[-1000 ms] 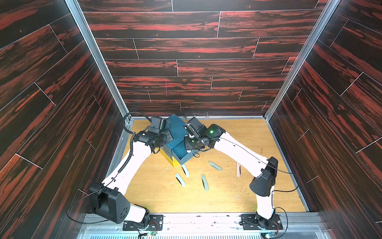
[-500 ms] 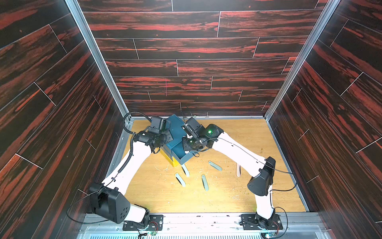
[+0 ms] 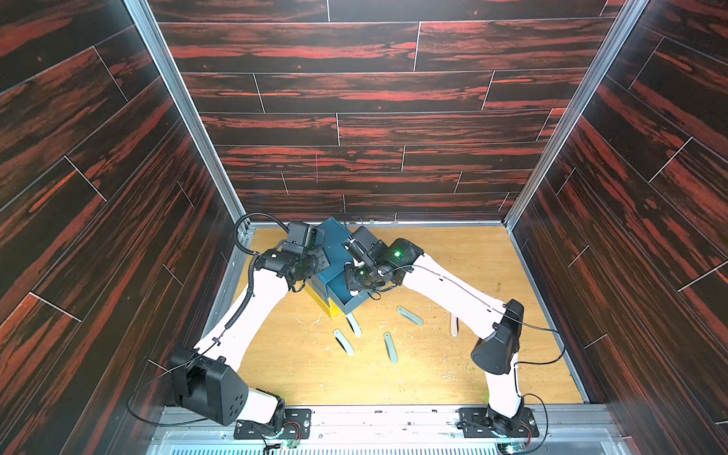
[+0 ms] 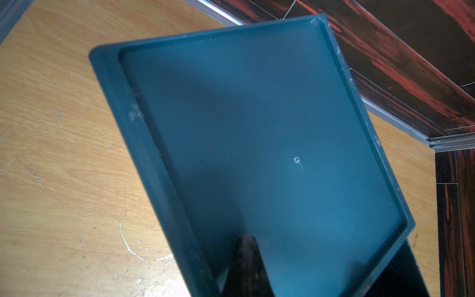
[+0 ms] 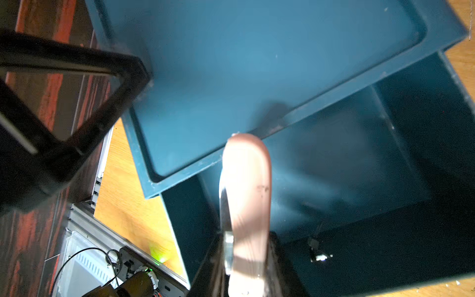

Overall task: Place the fruit knives into the drawer by color
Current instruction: Place the fruit knife in the drawer.

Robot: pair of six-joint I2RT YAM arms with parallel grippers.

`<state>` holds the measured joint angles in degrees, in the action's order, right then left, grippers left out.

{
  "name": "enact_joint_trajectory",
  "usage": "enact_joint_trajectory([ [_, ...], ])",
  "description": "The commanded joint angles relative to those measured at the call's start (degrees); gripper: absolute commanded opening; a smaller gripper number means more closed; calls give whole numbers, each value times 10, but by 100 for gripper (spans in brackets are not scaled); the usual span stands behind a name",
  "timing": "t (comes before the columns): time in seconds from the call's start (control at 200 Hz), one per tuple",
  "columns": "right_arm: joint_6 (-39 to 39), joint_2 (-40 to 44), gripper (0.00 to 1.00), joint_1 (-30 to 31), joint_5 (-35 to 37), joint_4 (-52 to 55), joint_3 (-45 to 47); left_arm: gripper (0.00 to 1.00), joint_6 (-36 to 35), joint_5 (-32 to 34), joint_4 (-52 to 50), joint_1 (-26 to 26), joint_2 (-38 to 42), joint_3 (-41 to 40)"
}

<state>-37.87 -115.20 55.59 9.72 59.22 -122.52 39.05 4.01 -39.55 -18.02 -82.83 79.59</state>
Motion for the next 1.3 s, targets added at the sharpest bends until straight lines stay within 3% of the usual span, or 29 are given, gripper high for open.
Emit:
enact_joint_trajectory([
  [0.0, 2, -17, 28, 4, 4, 15, -12, 0, 2, 4, -13, -2, 7, -6],
  [1.007, 1, -16, 33, 7, 7, 18, -11, 0, 1, 6, -13, -2, 3, -8],
  [1.298, 9, 51, 33, 7, 82, 0, 25, 0, 1, 4, -12, -2, -3, -3],
])
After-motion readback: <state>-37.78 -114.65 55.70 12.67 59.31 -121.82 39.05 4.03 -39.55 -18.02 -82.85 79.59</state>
